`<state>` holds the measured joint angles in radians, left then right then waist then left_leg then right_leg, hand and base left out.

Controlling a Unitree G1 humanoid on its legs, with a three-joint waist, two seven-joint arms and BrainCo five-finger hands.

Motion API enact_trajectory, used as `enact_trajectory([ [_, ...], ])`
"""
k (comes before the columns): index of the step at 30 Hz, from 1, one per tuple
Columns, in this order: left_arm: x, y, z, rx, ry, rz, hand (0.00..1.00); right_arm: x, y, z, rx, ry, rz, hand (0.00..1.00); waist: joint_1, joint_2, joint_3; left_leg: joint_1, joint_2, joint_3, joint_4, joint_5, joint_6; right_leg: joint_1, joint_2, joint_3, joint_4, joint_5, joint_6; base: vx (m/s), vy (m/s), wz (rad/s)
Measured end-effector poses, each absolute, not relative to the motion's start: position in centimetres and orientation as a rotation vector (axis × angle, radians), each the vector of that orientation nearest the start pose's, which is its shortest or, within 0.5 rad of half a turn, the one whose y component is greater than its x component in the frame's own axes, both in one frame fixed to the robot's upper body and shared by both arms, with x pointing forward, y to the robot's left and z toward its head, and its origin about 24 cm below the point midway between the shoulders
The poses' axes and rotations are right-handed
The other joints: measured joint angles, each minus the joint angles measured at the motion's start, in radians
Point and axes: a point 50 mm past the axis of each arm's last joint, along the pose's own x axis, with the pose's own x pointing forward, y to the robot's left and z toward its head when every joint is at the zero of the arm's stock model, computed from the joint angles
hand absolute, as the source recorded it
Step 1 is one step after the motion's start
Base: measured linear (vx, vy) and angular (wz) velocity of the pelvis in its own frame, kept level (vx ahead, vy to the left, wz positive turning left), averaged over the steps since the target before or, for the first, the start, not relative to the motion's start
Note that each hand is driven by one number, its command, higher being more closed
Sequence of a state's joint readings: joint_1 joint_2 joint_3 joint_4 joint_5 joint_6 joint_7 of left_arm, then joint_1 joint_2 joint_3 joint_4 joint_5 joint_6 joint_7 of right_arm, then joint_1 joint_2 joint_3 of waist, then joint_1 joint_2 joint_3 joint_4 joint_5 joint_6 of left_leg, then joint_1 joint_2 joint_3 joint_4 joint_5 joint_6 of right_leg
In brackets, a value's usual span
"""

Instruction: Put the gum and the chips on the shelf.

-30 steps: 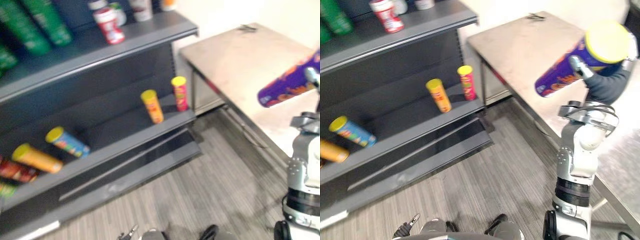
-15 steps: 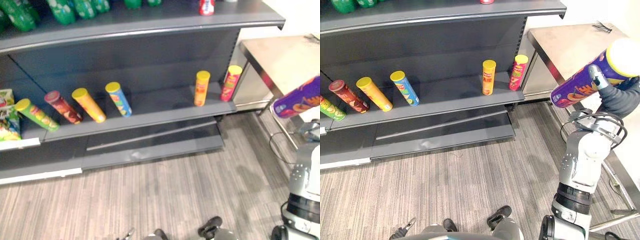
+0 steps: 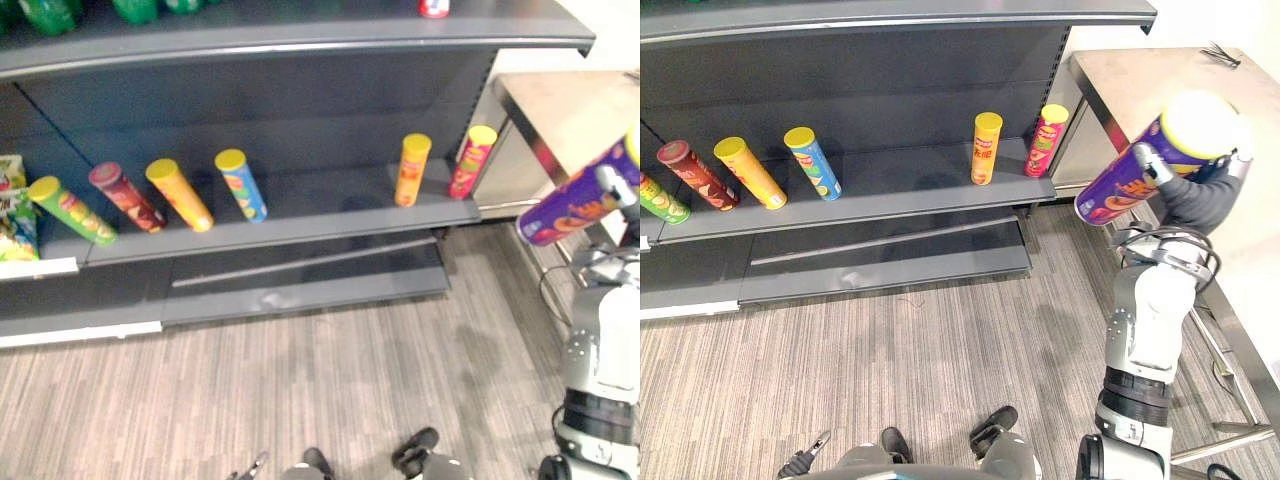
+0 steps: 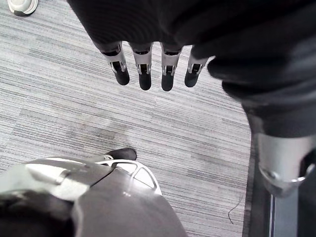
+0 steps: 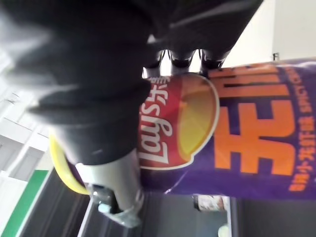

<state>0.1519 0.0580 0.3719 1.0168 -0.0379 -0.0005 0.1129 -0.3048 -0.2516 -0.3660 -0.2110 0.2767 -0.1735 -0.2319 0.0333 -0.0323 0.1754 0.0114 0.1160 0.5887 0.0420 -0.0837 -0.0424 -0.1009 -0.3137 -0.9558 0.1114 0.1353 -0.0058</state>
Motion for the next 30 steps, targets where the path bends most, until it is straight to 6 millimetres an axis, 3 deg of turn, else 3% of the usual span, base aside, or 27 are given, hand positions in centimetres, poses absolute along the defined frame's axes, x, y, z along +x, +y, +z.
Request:
enact_trajectory([
  [4, 7.3, 23.3, -15.5, -0.121, 1.064, 0.563, 0.00, 26.7, -24.7, 19.7, 0.131, -0.719, -0.395, 1.00, 0.012, -0.023, 0.031, -0.087, 0.035, -0.053, 0.127, -0.045, 0.003, 0.001, -0.002, -0.036, -0.004, 0.001, 0.000, 0.03, 0.023, 0.40],
  [5, 7.9, 23.4, -15.3, -0.126, 1.043, 0.562, 0.00, 26.9, -24.3, 19.7, 0.132, -0.712, -0.375, 1.00, 0.028, -0.025, 0.045, -0.122, 0.055, -0.071, 0.195, -0.071, 0.009, 0.002, -0.002, -0.045, -0.004, 0.004, 0.000, -0.01, 0.096, 0.32],
  [6, 8.3, 23.3, -15.3, -0.156, 1.028, 0.572, 0.00, 27.2, -23.7, 19.8, 0.131, -0.703, -0.346, 1.00, 0.050, -0.023, 0.056, -0.161, 0.077, -0.088, 0.265, -0.103, 0.012, 0.005, 0.001, -0.052, -0.003, 0.008, 0.004, -0.01, 0.126, 0.30],
  [8, 8.4, 23.3, -15.2, -0.158, 1.024, 0.568, 0.00, 27.5, -23.1, 19.9, 0.127, -0.699, -0.311, 1.00, 0.064, -0.019, 0.064, -0.191, 0.092, -0.117, 0.324, -0.136, 0.019, 0.012, 0.001, -0.050, 0.005, 0.015, 0.014, -0.03, 0.148, 0.34],
  [10, 8.6, 23.1, -15.2, -0.189, 1.016, 0.572, 0.00, 27.8, -22.6, 20.1, 0.125, -0.702, -0.283, 1.00, 0.064, 0.002, 0.078, -0.222, 0.111, -0.167, 0.386, -0.175, 0.037, 0.018, -0.012, -0.013, 0.069, 0.027, 0.025, -0.05, 0.185, 0.54],
  [11, 8.7, 23.3, -15.2, -0.190, 1.011, 0.576, 0.00, 27.9, -22.3, 20.3, 0.125, -0.707, -0.269, 1.00, 0.065, 0.014, 0.093, -0.233, 0.110, -0.201, 0.406, -0.196, 0.054, 0.012, -0.030, 0.077, 0.134, 0.051, 0.012, -0.08, 0.235, 0.70],
  [12, 8.9, 23.3, -15.1, -0.172, 1.003, 0.561, 0.00, 27.8, -22.4, 20.4, 0.118, -0.711, -0.265, 1.00, 0.056, 0.025, 0.101, -0.236, 0.085, -0.253, 0.407, -0.207, 0.080, -0.065, -0.052, 0.271, 0.248, 0.052, -0.022, -0.06, 0.273, 0.77],
  [13, 9.1, 23.2, -15.0, -0.158, 0.998, 0.544, 0.00, 27.7, -22.5, 20.4, 0.117, -0.713, -0.268, 1.00, 0.055, 0.035, 0.107, -0.242, 0.079, -0.281, 0.405, -0.204, 0.087, -0.102, -0.030, 0.408, 0.271, 0.009, -0.011, -0.03, 0.236, 1.04],
  [14, 9.5, 23.5, -14.9, -0.135, 0.989, 0.529, 0.00, 27.5, -22.7, 20.4, 0.114, -0.715, -0.272, 1.00, 0.046, 0.037, 0.110, -0.253, 0.059, -0.347, 0.387, -0.193, 0.108, -0.136, 0.041, 0.622, 0.258, -0.100, 0.054, 0.02, 0.164, 1.19],
  [15, 9.7, 23.6, -14.8, -0.130, 0.980, 0.526, 0.00, 27.3, -23.0, 20.3, 0.114, -0.717, -0.284, 1.00, 0.041, 0.032, 0.109, -0.250, 0.022, -0.389, 0.357, -0.181, 0.128, -0.149, 0.081, 0.736, 0.228, -0.133, 0.062, 0.06, 0.096, 1.70],
  [17, 9.8, 23.3, -14.8, -0.130, 0.979, 0.514, 0.00, 27.0, -23.6, 20.7, 0.113, -0.737, -0.309, 1.00, 0.031, 0.025, 0.114, -0.221, -0.056, -0.459, 0.314, -0.158, 0.140, -0.153, 0.086, 0.802, 0.181, -0.139, 0.063, 0.10, 0.033, 1.49],
  [19, 9.6, 23.0, -15.0, -0.126, 0.993, 0.501, 0.00, 26.7, -24.0, 20.7, 0.115, -0.746, -0.327, 1.00, 0.024, 0.041, 0.135, -0.181, -0.111, -0.534, 0.309, -0.157, 0.143, -0.172, 0.090, 0.805, 0.155, -0.138, 0.064, 0.19, -0.023, 1.57],
  [21, 9.6, 23.2, -15.0, -0.113, 0.996, 0.501, 0.00, 26.5, -24.2, 20.2, 0.109, -0.727, -0.336, 1.00, 0.013, 0.043, 0.137, -0.168, -0.148, -0.623, 0.310, -0.156, 0.138, -0.197, 0.103, 0.842, 0.120, -0.136, 0.067, 0.24, -0.103, 1.70],
  [23, 9.7, 23.5, -14.9, -0.093, 0.997, 0.491, 0.00, 25.8, -24.7, 19.7, 0.095, -0.717, -0.356, 1.00, -0.011, 0.037, 0.134, -0.154, -0.182, -0.733, 0.318, -0.160, 0.106, -0.210, 0.115, 0.934, 0.103, -0.127, 0.078, 0.35, -0.266, 1.80],
  [25, 9.3, 23.7, -15.1, -0.082, 1.018, 0.487, 0.00, 25.1, -25.0, 19.8, 0.085, -0.730, -0.364, 1.00, -0.012, 0.020, 0.129, -0.145, -0.196, -0.767, 0.344, -0.186, 0.059, -0.201, 0.106, 0.968, 0.085, -0.036, 0.100, 0.27, -0.275, 1.26],
  [26, 8.8, 23.2, -15.3, -0.094, 1.039, 0.489, 0.00, 25.0, -24.9, 20.2, 0.085, -0.746, -0.360, 1.00, -0.005, 0.030, 0.130, -0.143, -0.172, -0.767, 0.351, -0.197, 0.032, -0.189, 0.120, 0.955, 0.094, -0.079, 0.141, 0.24, -0.294, 0.50],
  [29, 8.1, 22.3, -15.7, -0.127, 1.061, 0.488, 0.00, 24.6, -25.1, 20.1, 0.094, -0.756, -0.373, 1.00, -0.014, 0.037, 0.128, -0.129, -0.092, -0.768, 0.264, -0.173, -0.019, -0.181, 0.172, 0.891, 0.077, -0.101, 0.102, 0.22, -0.276, 0.33],
  [30, 8.1, 22.3, -15.7, -0.129, 1.060, 0.488, 0.00, 24.3, -25.5, 19.6, 0.104, -0.741, -0.398, 1.00, -0.034, 0.041, 0.125, -0.120, -0.068, -0.768, 0.222, -0.154, -0.040, -0.172, 0.179, 0.854, 0.077, -0.111, 0.088, 0.15, -0.216, 0.58],
])
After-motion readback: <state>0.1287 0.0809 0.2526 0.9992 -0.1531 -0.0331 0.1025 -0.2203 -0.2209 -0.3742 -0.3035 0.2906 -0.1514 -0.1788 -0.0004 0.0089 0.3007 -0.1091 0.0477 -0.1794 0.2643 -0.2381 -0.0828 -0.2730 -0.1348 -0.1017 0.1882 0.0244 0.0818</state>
